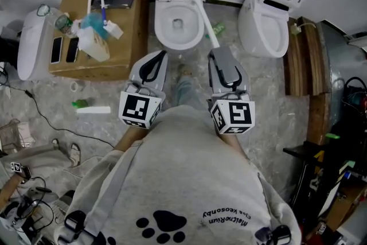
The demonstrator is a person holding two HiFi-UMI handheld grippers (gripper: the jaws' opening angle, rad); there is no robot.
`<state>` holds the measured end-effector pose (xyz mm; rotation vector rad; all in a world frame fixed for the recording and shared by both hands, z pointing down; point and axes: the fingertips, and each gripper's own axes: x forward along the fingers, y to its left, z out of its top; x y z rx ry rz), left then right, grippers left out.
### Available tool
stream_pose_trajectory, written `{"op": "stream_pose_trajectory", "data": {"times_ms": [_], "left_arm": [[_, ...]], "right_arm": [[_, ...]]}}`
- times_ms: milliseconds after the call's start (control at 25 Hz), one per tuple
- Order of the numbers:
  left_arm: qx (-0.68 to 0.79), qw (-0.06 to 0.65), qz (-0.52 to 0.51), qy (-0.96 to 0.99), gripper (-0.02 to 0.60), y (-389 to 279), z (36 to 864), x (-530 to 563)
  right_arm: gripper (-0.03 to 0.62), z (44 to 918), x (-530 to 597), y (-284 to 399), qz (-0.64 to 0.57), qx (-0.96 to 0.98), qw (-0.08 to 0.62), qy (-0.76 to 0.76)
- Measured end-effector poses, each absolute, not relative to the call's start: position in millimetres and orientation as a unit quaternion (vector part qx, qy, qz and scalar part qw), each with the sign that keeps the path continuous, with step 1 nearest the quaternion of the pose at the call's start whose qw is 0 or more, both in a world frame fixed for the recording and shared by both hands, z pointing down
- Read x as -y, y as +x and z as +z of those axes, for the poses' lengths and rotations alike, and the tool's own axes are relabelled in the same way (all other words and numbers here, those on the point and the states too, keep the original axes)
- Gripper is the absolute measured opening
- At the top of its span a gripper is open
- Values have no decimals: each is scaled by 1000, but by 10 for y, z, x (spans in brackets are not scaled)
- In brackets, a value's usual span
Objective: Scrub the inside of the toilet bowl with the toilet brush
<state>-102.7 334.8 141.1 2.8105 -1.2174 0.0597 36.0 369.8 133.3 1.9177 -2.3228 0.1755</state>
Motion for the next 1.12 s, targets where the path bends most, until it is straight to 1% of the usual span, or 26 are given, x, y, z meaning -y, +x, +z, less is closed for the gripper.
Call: {"op": "stream_pose_trajectory", "data": {"times_ms": [160, 400, 720, 880, 1120], "left_arm": [[412, 32, 30, 910, -3, -887, 1452, -2868], [441, 47, 38, 896, -3, -704, 1459, -2138], [487, 60, 43, 871, -3, -516, 1539, -1130], [503, 70, 53, 860, -3, -472, 1635, -828], [503, 80, 60, 859, -3, -386, 1767, -618]], "right_arm": [[147, 1369, -3092, 482, 57, 781, 67, 618], [147, 1366, -2228, 574, 60, 810, 87, 576], [147, 1503, -1240, 885, 70, 832, 108, 539], [147, 1640, -893, 966, 83, 841, 122, 521], [147, 1752, -630, 979, 90, 849, 124, 506]]}}
